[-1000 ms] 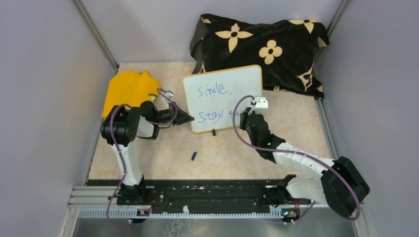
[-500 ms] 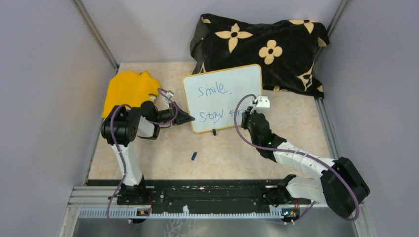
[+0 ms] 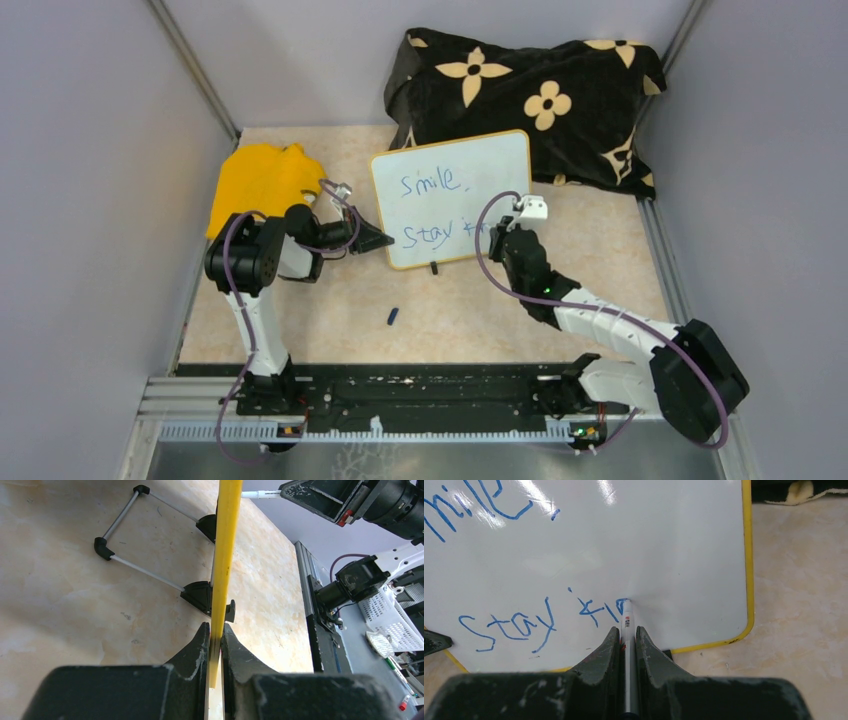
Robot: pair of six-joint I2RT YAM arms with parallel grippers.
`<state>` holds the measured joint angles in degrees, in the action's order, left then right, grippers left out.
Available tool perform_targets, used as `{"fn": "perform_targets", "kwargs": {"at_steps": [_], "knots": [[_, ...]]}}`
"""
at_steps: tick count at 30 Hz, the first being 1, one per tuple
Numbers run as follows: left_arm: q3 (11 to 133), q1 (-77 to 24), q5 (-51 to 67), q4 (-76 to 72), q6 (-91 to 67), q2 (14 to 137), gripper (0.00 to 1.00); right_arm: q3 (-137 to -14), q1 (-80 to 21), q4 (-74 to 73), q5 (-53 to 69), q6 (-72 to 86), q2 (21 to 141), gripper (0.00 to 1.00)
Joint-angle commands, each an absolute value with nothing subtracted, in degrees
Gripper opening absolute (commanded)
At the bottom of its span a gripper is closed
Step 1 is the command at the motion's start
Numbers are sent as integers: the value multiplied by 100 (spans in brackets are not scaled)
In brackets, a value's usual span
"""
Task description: Write a sentence on the whiteboard
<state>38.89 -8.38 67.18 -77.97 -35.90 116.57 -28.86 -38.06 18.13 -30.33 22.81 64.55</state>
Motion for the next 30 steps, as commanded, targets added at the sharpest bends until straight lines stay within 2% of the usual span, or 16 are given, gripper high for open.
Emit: {"fn": "perform_targets", "kwargs": {"at_steps": [1, 30], "knots": [[3921, -882, 6646, -7436, -3524, 11740, 0, -2821, -3703, 1890, -3081, 2388, 6275, 0], [3921, -888, 6630, -7394, -3480, 11751, 0, -3135, -3634, 1608, -3344, 2149, 5720, 0]]}}
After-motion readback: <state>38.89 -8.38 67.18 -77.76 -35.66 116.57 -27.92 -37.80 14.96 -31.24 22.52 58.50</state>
